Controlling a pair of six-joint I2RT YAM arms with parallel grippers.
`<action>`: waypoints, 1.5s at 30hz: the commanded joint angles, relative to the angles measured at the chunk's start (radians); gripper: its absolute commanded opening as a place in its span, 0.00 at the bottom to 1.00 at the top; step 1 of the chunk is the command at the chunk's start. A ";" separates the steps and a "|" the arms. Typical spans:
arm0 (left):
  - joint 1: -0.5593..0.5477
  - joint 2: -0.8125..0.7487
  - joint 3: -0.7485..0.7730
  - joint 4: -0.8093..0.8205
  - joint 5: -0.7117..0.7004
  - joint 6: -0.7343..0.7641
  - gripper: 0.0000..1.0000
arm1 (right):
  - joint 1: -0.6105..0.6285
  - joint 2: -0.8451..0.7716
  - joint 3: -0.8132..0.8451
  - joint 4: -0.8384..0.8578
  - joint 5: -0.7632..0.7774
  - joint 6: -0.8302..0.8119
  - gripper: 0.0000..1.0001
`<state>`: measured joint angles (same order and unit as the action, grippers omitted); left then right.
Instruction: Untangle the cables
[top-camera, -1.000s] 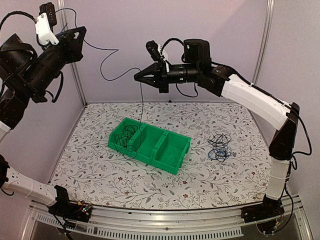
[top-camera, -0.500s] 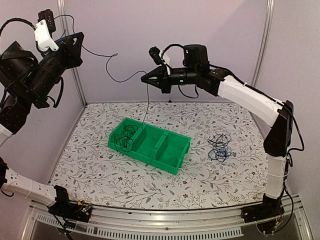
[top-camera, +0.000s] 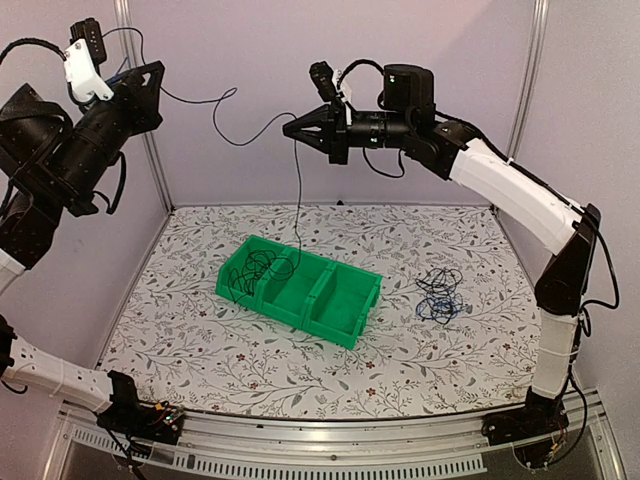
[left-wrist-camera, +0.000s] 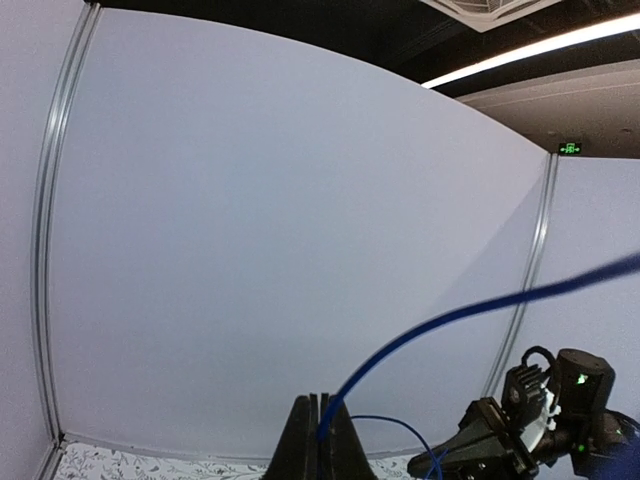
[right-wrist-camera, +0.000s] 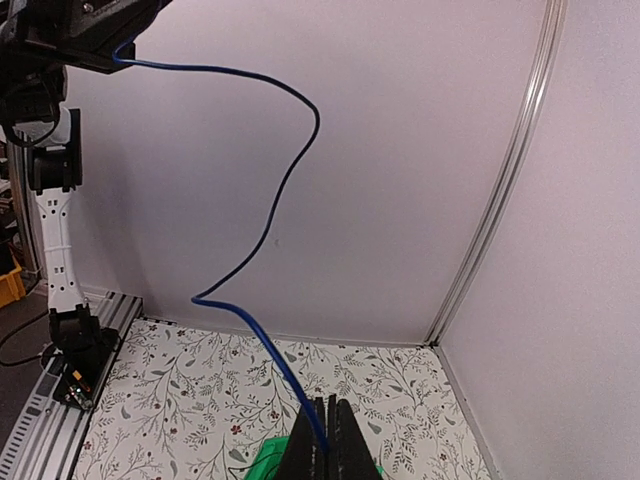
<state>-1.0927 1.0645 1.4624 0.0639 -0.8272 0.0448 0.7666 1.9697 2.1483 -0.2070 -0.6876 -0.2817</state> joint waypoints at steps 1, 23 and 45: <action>-0.007 0.007 -0.004 0.013 0.003 0.005 0.00 | 0.002 0.000 0.013 0.001 0.045 -0.024 0.00; 0.044 0.023 -0.348 0.239 -0.340 0.027 0.00 | -0.031 0.260 -0.244 0.073 0.177 -0.116 0.00; 0.054 0.224 -0.462 0.007 -0.167 -0.500 0.00 | -0.023 0.361 -0.286 -0.219 0.184 -0.245 0.17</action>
<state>-1.0538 1.2343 1.0206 0.0078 -1.0405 -0.3828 0.7403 2.3302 1.8713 -0.3519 -0.5270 -0.5095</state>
